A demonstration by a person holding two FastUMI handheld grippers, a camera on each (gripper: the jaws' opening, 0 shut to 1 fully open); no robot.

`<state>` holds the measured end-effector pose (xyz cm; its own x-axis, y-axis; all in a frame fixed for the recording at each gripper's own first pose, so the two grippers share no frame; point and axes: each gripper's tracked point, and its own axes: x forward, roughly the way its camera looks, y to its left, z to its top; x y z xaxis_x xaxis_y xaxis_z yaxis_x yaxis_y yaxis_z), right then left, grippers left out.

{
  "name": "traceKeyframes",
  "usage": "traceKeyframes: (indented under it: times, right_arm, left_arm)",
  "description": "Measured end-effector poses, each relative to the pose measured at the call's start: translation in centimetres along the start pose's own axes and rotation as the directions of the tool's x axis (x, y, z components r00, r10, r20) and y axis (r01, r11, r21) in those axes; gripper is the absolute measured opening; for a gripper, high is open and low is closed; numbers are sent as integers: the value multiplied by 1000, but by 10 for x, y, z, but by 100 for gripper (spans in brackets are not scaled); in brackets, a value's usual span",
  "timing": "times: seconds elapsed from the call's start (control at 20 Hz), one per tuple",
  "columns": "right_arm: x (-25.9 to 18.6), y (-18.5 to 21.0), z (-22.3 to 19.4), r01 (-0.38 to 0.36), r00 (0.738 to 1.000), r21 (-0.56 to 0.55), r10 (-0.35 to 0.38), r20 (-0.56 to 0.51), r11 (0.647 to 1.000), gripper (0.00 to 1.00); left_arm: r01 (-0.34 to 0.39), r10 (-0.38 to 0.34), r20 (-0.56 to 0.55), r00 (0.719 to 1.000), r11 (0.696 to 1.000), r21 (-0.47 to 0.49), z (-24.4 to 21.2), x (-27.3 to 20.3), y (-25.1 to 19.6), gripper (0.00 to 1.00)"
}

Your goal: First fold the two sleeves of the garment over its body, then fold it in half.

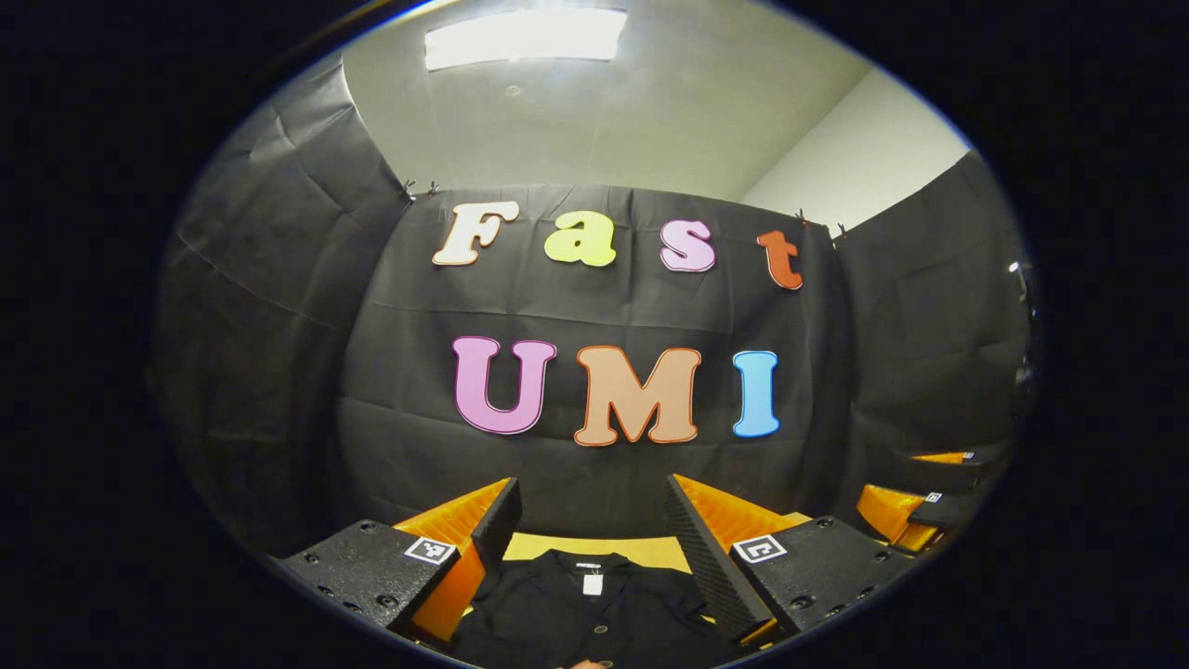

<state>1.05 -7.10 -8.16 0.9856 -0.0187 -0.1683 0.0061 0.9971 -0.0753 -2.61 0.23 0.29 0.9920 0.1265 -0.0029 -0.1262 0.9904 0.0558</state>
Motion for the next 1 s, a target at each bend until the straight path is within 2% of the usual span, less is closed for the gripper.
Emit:
traceKeyframes:
  times: [0.2, 0.4, 0.55, 0.7, 1.0]
  right_arm:
    - [20, -40, -58, 27, 991, -68, -36, -129, 997, 99]
    - [35, -80, -125, 36, 954, -63, -53, -294, 997, 98]
    - [44, -107, -184, 43, 895, -46, -59, -442, 998, 98]
    - [51, -125, -242, 31, 803, -40, -49, -594, 999, 98]
    - [32, -154, -314, 0, 678, -83, -61, -732, 997, 99]
  left_arm:
    - [-22, 22, -3, 1000, 1000, 1, -4, 0, -8, 92]
    - [-48, 48, -9, 999, 999, 0, -11, 0, -20, 92]
    - [-73, 73, -9, 997, 997, 4, -14, -1, -29, 92]
    - [-100, 100, -9, 995, 995, 19, -14, -3, -36, 92]
    - [-131, 132, -19, 991, 990, 50, -21, -8, -51, 92]
